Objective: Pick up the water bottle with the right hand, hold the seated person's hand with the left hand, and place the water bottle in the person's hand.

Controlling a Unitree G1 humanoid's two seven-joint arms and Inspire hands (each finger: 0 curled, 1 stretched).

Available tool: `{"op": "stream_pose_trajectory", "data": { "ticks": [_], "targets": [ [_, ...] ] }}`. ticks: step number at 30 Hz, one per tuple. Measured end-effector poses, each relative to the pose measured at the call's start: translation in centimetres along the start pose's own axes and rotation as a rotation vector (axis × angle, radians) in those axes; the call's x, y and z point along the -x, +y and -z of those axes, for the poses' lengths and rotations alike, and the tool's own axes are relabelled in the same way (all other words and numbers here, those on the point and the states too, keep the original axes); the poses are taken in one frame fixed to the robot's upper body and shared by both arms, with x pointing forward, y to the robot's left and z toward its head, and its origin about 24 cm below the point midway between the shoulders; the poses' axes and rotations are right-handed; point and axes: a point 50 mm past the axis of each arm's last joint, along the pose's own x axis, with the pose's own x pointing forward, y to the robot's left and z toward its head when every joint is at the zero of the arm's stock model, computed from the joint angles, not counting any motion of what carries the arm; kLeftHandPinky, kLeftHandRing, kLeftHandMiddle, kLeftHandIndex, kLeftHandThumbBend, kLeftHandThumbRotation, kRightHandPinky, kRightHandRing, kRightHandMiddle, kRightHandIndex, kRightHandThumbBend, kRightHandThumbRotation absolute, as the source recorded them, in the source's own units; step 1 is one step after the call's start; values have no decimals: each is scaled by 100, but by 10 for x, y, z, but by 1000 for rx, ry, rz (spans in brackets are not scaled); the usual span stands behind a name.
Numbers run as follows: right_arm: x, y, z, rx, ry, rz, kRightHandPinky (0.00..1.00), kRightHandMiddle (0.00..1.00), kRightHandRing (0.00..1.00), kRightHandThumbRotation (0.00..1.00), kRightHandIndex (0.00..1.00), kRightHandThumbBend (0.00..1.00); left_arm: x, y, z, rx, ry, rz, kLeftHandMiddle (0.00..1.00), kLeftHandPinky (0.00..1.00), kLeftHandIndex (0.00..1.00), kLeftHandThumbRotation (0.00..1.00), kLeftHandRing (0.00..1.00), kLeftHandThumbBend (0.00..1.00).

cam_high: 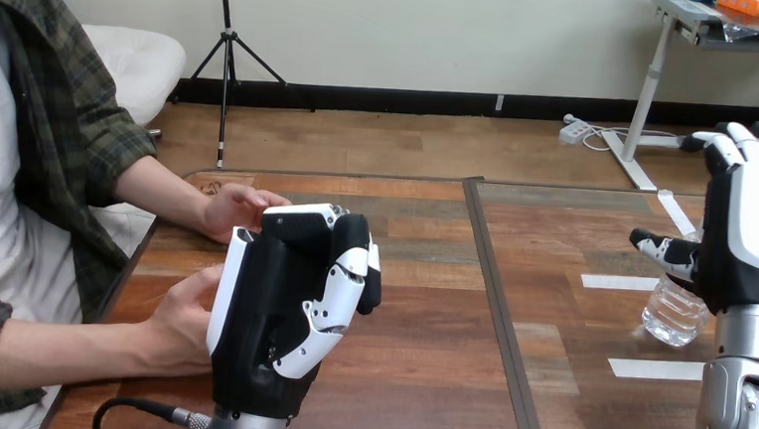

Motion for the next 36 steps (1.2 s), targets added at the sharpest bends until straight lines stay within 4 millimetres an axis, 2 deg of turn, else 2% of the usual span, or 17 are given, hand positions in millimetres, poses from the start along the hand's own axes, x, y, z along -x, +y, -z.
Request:
{"op": "stream_pose_trajectory", "data": {
  "ticks": [11, 26, 36],
  "targets": [
    [-6, 5, 6, 0, 25, -44, 100, 88, 95, 8, 75, 79, 0, 0, 0, 12, -2, -3, 19, 6, 26, 0, 10, 3],
    [-6, 17, 18, 11, 60, -145, 97, 90, 96, 9, 77, 76, 0, 0, 0, 14, -2, -2, 19, 6, 26, 0, 10, 4],
    [-4, 24, 22, 5, 87, -192, 96, 90, 96, 8, 77, 76, 0, 0, 0, 14, -2, -2, 20, 6, 26, 0, 10, 1]
  ]
}}
